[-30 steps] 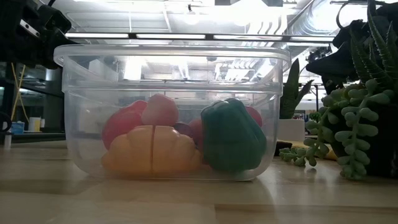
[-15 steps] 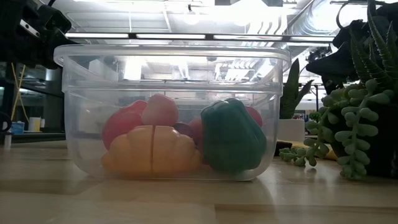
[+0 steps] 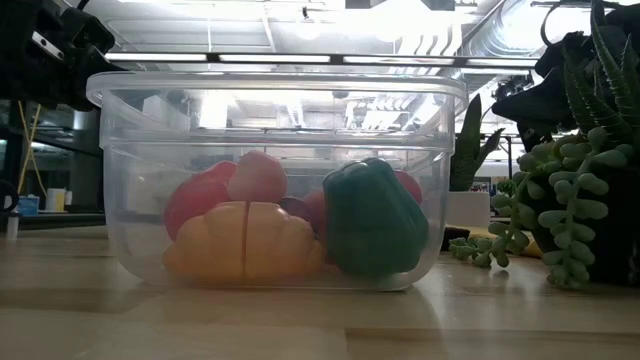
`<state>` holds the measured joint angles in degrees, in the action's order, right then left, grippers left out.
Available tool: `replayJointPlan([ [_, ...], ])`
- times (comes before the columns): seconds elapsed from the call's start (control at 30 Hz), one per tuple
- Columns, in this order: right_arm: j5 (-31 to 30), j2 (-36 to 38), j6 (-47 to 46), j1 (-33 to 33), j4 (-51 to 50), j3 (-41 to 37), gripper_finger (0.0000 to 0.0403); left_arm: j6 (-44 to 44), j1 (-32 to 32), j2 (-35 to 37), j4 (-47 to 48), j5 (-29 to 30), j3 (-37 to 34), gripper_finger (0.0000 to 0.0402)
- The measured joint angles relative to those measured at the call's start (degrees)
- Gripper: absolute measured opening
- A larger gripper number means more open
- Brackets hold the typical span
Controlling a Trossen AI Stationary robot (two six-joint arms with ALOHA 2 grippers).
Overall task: Pick and placing Produce into tupperware
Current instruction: Return to home position
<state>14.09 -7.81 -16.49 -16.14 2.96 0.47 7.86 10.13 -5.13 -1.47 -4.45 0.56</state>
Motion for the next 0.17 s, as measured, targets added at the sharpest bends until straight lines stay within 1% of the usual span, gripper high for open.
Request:
replayJointPlan([
  [0.17, -0.01, 0.00, 0.00, 0.01, 0.01, 0.00, 0.0000, 0.00, 0.00, 0.00, 0.01, -0.01, 0.00, 0.0001],
])
